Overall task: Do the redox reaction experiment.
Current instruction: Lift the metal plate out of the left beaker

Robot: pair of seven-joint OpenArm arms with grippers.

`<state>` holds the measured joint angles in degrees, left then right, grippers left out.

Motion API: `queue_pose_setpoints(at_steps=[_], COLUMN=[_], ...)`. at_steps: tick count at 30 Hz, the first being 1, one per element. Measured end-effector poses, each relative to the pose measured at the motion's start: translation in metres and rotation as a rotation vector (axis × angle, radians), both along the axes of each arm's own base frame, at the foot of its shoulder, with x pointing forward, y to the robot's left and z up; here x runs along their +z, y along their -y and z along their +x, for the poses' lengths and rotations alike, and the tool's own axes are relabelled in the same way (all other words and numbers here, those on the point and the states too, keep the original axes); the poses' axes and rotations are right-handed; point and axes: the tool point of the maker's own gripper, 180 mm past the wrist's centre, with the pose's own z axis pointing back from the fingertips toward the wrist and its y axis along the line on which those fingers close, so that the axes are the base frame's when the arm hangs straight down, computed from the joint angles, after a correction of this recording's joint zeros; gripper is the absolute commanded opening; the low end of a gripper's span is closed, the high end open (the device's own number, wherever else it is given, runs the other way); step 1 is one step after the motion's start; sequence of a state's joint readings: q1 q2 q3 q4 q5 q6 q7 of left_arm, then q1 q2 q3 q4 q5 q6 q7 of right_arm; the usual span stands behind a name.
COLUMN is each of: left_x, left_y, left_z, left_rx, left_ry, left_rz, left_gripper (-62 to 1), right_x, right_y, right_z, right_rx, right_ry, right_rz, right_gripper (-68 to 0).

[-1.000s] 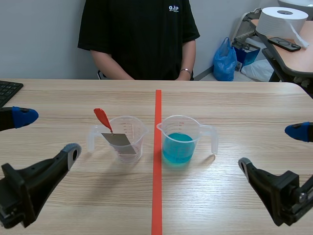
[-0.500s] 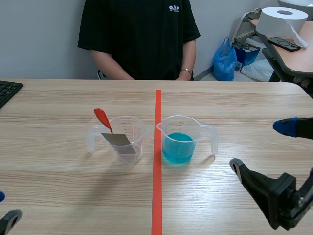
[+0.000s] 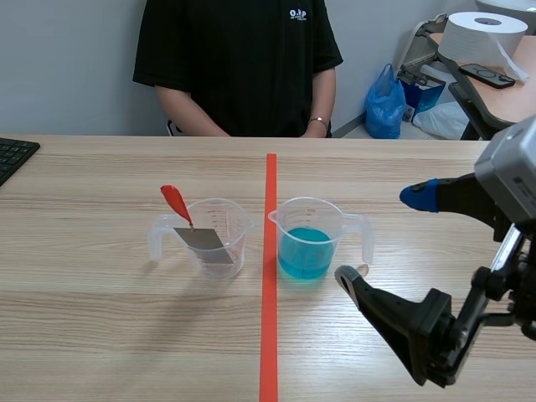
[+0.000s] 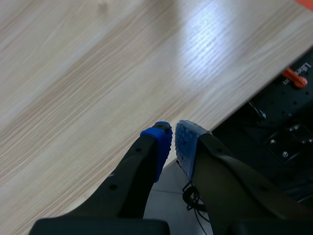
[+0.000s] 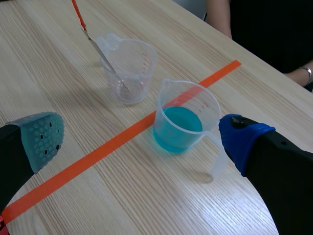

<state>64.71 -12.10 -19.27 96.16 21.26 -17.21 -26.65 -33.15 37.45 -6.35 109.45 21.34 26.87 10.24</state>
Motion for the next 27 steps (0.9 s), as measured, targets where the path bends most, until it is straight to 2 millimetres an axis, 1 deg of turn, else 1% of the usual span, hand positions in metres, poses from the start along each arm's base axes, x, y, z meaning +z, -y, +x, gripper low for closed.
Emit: queue_pose_setpoints(at_steps=[5,9,13,16,20,22,27], left_x=[-0.023,-0.044,-0.058,-0.061,-0.065,-0.069,-0.069], left_y=[-0.005,-0.017,-0.028,-0.027,-0.026,-0.023,-0.014], left_z=[-0.018,-0.025,-0.03,-0.037,-0.046,-0.049,-0.048], left_rx=[-0.017,0.015,0.05,0.054,0.047,0.032,0.04], left_ry=[-0.044,-0.076,-0.097,-0.095,-0.097,-0.105,-0.089], left_rz=[0.02,0.048,0.061,0.031,0.02,0.013,-0.031], left_gripper=[-53.9,-54.0,-54.0,-57.2,-57.1,-57.1,-57.1], right_x=[0.002,0.005,0.006,0.012,0.019,0.02,0.028], right_y=[-0.01,-0.021,-0.034,-0.042,-0.05,-0.055,-0.073], right_z=[0.004,0.004,0.004,0.007,0.013,0.015,0.017], right_rx=[0.045,0.083,0.122,0.146,0.17,0.183,0.245], right_ry=[0.04,0.056,0.063,0.086,0.114,0.12,0.149], right_rz=[-0.029,-0.027,-0.023,-0.012,-0.014,-0.022,-0.018], right_gripper=[0.4,0.4,0.4,0.4,0.4,0.4,0.4])
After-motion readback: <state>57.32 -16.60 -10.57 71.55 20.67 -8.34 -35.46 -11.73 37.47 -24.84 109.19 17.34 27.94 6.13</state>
